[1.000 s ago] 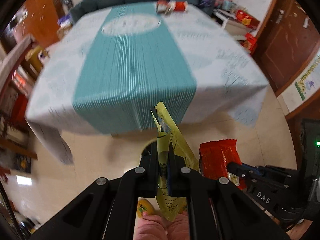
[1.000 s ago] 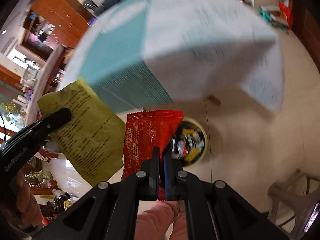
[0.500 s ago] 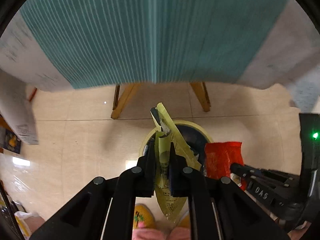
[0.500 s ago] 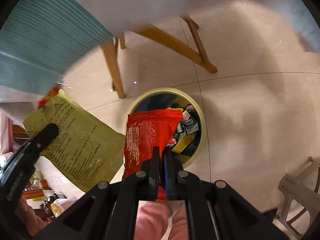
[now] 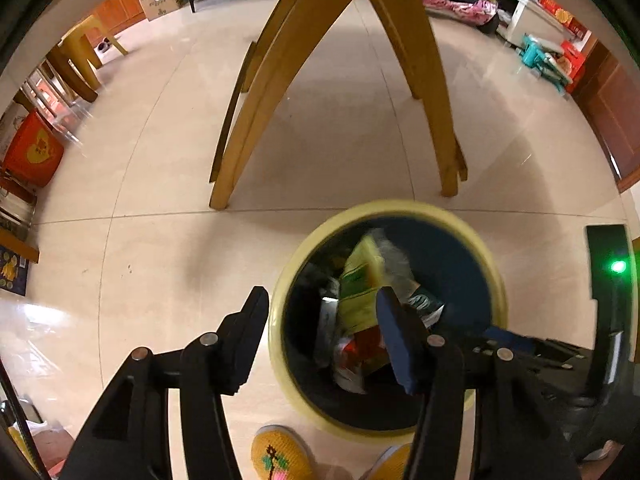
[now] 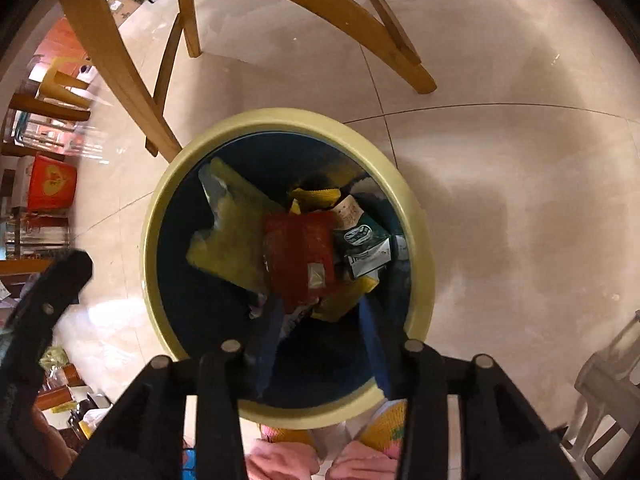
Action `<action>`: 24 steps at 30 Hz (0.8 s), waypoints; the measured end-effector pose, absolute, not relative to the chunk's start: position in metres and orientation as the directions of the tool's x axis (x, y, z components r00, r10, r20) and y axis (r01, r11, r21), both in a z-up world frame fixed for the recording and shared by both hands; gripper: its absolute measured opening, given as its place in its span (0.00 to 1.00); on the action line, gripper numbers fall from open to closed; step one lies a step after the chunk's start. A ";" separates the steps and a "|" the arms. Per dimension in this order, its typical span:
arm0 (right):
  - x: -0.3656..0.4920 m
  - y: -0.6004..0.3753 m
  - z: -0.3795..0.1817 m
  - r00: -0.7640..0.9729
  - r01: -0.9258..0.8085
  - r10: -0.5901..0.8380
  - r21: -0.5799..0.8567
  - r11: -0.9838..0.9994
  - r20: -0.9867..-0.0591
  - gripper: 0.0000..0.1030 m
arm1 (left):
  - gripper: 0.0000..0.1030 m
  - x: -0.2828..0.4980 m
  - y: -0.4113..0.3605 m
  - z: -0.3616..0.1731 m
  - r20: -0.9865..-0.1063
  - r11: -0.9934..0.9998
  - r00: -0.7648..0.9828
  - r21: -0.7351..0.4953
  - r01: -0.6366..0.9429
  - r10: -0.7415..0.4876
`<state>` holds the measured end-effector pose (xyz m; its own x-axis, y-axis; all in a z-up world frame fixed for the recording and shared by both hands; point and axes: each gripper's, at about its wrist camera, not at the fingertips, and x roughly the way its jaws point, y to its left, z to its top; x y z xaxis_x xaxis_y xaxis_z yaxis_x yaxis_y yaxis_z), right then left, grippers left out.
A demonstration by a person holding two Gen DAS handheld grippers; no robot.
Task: Collect trash
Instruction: 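Open both tools to drop the wrapper and packet into the bin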
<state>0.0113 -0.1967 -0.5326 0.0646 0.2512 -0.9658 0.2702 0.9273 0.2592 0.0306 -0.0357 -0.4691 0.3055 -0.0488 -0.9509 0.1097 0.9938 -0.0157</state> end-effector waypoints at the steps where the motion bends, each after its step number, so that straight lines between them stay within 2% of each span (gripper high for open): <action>1: 0.010 -0.197 -0.531 0.067 0.273 0.251 0.259 0.926 -0.966 0.39 | 0.53 0.030 -0.035 -0.469 -0.952 0.994 0.303 -0.015 0.107 -0.047; 6: 0.003 -0.197 -0.523 0.074 0.279 0.251 0.261 0.924 -0.965 0.39 | 0.53 0.027 -0.029 -0.460 -0.956 0.995 0.291 -0.003 0.095 -0.031; 12: -0.002 -0.196 -0.494 0.102 0.296 0.251 0.270 0.916 -0.963 0.39 | 0.53 0.024 -0.028 -0.421 -0.952 0.993 0.304 0.014 0.120 -0.023; 24: -0.013 -0.192 -0.377 0.193 0.303 0.271 0.320 0.898 -0.943 0.39 | 0.53 0.011 -0.019 -0.303 -0.944 0.988 0.327 0.008 0.153 -0.043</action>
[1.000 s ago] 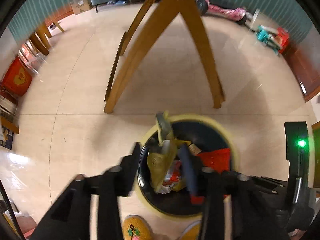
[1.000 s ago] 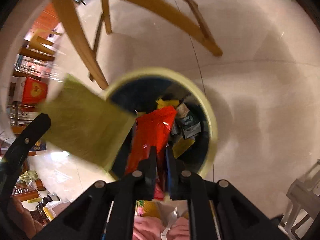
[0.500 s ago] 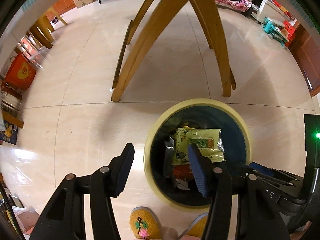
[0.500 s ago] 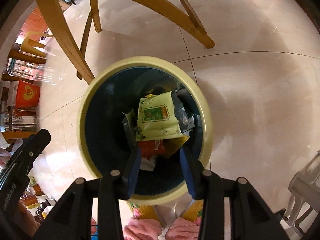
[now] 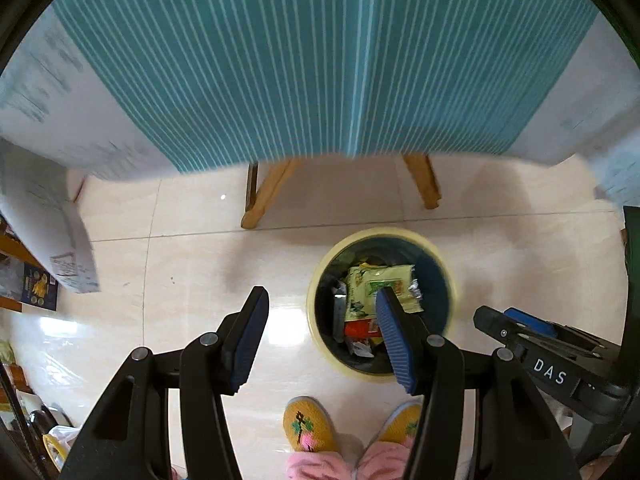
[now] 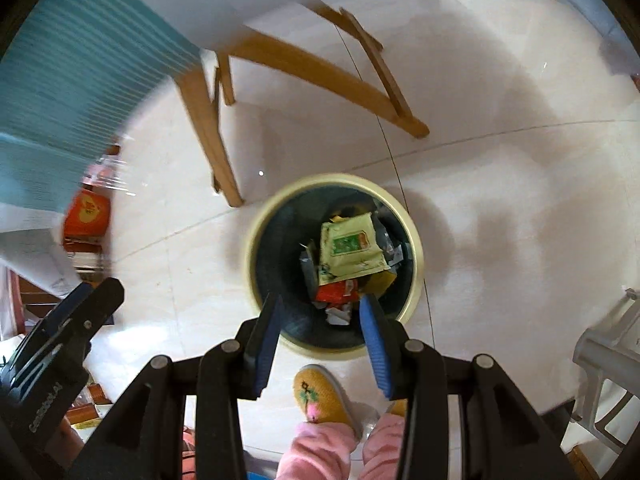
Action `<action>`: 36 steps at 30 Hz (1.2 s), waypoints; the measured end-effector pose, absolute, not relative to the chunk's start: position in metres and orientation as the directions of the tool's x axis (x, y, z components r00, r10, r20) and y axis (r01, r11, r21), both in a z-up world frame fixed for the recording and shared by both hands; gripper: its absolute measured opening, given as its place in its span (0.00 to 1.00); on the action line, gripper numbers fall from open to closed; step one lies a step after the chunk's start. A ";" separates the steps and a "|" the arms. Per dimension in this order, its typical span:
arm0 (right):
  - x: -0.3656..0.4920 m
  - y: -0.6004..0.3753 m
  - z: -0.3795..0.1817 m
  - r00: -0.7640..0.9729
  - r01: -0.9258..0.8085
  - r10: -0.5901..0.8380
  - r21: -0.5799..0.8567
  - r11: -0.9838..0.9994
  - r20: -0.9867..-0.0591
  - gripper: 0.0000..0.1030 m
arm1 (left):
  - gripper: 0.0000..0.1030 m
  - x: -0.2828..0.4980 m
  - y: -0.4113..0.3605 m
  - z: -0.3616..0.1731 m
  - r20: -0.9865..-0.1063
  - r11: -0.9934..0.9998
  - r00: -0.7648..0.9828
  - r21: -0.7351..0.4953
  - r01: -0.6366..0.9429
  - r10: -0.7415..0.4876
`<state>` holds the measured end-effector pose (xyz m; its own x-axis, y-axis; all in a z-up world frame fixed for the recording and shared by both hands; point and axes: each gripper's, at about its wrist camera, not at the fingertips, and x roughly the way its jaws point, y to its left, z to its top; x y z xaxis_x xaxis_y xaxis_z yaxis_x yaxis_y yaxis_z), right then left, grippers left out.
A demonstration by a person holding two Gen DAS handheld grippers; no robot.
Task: Collect trash
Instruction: 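Open both tools to drop the wrapper and packet into the bin, then move both tools back over the table toward the red box and paper cup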
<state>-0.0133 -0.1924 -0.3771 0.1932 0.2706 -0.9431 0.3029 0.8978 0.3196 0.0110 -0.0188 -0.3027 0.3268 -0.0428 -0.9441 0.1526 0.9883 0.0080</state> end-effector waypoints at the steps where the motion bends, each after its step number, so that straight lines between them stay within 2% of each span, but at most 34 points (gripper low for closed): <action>1: -0.016 -0.192 -0.360 0.206 0.299 0.274 0.327 0.897 -0.939 0.39 | 0.53 0.010 -0.019 -0.289 -0.941 0.988 0.335 0.004 0.156 -0.049; 18: -0.028 -0.189 -0.116 0.441 0.254 0.251 0.388 0.886 -0.862 0.39 | 0.54 0.024 -0.005 -0.052 -0.850 0.966 0.496 -0.058 0.252 -0.180; 25: -0.031 -0.183 -0.028 0.579 0.207 0.178 0.355 0.912 -0.795 0.39 | 0.67 0.026 -0.008 0.030 -0.787 0.946 0.579 -0.017 0.325 -0.213; 31: -0.032 -0.183 0.016 0.660 0.197 0.134 0.342 0.919 -0.739 0.39 | 0.75 0.025 -0.015 0.071 -0.758 0.928 0.606 0.003 0.373 -0.242; 36: -0.030 -0.184 0.034 0.698 0.203 0.103 0.334 0.920 -0.708 0.39 | 0.76 0.029 -0.021 0.087 -0.740 0.911 0.615 0.008 0.412 -0.271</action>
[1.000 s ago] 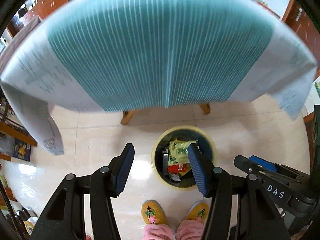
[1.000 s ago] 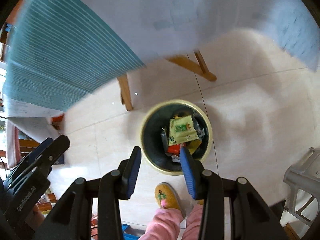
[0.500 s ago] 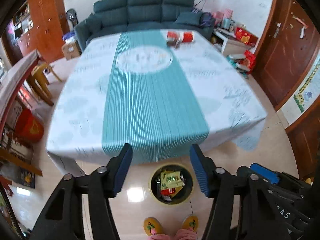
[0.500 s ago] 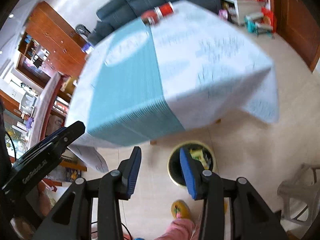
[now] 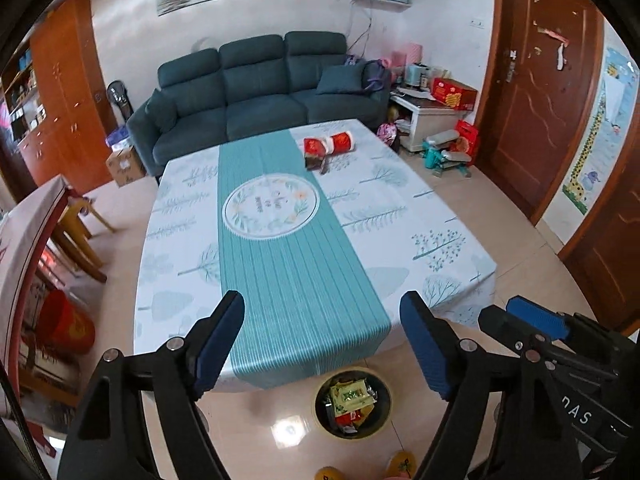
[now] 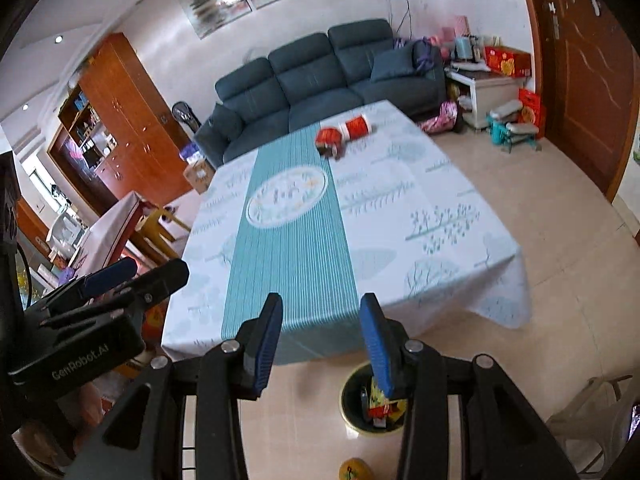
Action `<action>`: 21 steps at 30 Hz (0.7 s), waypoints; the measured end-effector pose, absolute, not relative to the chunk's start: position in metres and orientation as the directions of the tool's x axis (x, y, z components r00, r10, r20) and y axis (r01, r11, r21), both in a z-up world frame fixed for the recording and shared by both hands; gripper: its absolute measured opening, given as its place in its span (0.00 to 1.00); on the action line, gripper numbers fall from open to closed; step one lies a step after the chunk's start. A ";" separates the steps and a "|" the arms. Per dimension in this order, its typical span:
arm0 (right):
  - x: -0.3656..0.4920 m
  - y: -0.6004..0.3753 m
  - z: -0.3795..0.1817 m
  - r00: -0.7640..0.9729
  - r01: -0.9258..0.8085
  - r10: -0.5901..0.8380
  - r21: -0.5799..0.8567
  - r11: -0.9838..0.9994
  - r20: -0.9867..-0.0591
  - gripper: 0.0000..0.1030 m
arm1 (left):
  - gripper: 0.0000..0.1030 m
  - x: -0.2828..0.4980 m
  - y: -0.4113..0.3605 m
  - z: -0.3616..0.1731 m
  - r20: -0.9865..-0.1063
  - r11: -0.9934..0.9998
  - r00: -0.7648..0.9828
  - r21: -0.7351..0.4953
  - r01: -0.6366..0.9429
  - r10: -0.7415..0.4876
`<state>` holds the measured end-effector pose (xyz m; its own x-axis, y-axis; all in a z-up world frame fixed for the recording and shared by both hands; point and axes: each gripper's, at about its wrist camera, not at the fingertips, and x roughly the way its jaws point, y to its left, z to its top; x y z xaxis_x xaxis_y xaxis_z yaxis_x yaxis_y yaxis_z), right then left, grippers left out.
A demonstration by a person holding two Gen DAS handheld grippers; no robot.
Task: Collect trash
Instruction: 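Move both tools back over the table toward the red box and paper cup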
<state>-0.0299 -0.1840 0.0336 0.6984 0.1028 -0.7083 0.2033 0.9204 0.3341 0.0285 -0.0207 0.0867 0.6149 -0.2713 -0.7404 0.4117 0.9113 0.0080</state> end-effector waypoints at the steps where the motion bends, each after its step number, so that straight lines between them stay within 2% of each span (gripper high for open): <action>1: -0.028 -0.184 0.036 0.703 0.207 0.093 0.329 0.922 -0.705 0.39 | 0.76 0.030 -0.022 0.089 -0.741 0.909 0.612 0.008 0.417 -0.275; 12: -0.003 -0.189 0.048 0.726 0.200 0.072 0.311 0.929 -0.684 0.39 | 0.76 0.065 -0.033 0.080 -0.785 0.895 0.562 0.022 0.445 -0.260; 21: 0.071 -0.230 0.035 0.723 0.127 0.126 0.310 0.942 -0.680 0.39 | 0.76 0.145 -0.066 0.066 -0.813 0.932 0.553 0.036 0.361 -0.183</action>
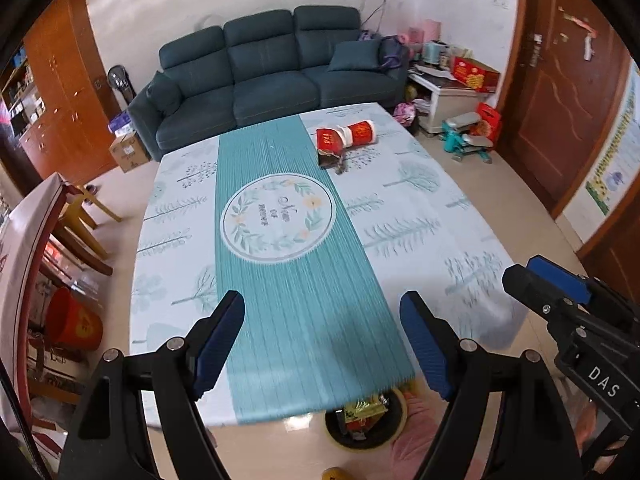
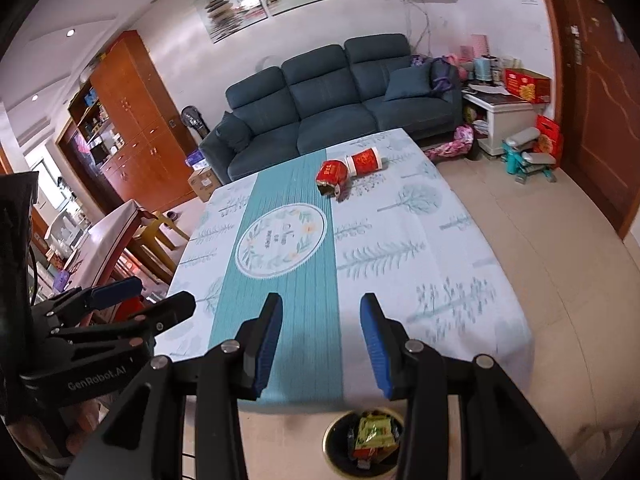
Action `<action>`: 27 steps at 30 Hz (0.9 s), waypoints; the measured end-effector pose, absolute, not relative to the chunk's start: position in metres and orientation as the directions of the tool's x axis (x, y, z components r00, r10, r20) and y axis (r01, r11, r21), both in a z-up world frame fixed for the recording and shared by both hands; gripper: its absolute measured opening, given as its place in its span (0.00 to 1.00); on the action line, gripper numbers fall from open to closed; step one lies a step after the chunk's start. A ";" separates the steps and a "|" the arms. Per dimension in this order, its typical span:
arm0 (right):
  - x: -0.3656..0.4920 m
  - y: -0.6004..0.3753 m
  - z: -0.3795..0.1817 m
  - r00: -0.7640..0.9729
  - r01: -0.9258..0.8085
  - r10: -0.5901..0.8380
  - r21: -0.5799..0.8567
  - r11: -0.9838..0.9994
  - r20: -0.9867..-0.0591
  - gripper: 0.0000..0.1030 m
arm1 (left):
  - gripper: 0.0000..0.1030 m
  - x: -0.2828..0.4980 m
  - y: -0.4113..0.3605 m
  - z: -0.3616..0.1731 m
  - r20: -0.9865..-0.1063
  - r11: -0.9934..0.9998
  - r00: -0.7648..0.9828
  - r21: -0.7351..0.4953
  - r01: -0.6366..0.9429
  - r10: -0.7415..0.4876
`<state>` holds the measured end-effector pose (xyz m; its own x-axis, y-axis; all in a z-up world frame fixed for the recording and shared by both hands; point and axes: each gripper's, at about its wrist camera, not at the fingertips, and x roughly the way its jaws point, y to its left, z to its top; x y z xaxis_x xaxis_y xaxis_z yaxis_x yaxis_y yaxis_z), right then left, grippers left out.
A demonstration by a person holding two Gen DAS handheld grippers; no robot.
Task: Collect trash
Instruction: 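Move both tools back over the table toward the red box and paper cup, then grasp the red box with the left tool while the right tool grasps the red-white paper cup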
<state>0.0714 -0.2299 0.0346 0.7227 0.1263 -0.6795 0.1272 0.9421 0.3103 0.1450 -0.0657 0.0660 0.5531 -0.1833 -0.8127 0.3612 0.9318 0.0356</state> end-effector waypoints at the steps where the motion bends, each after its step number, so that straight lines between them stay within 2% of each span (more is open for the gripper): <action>1: 0.089 -0.240 0.031 0.718 0.108 0.143 0.311 0.944 -0.681 0.39 | 0.76 0.159 -0.073 0.064 -0.820 0.937 0.545 0.031 0.348 -0.175; 7: 0.179 -0.293 0.019 0.680 0.031 0.213 0.318 0.948 -0.702 0.39 | 0.76 0.256 -0.125 0.053 -0.870 0.957 0.472 0.000 0.289 -0.142; 14: 0.280 -0.350 -0.001 0.632 -0.062 0.237 0.257 0.964 -0.738 0.39 | 0.76 0.372 -0.171 0.027 -0.907 0.967 0.400 -0.029 0.253 -0.132; 22: 0.361 -0.363 -0.037 0.581 -0.200 0.254 0.167 0.966 -0.773 0.39 | 0.76 0.481 -0.192 -0.042 -0.960 0.985 0.261 -0.065 0.159 -0.105; 27: 0.390 -0.358 -0.051 0.566 -0.277 0.250 0.105 0.955 -0.785 0.41 | 0.76 0.520 -0.207 -0.075 -0.975 0.988 0.206 -0.050 0.148 -0.081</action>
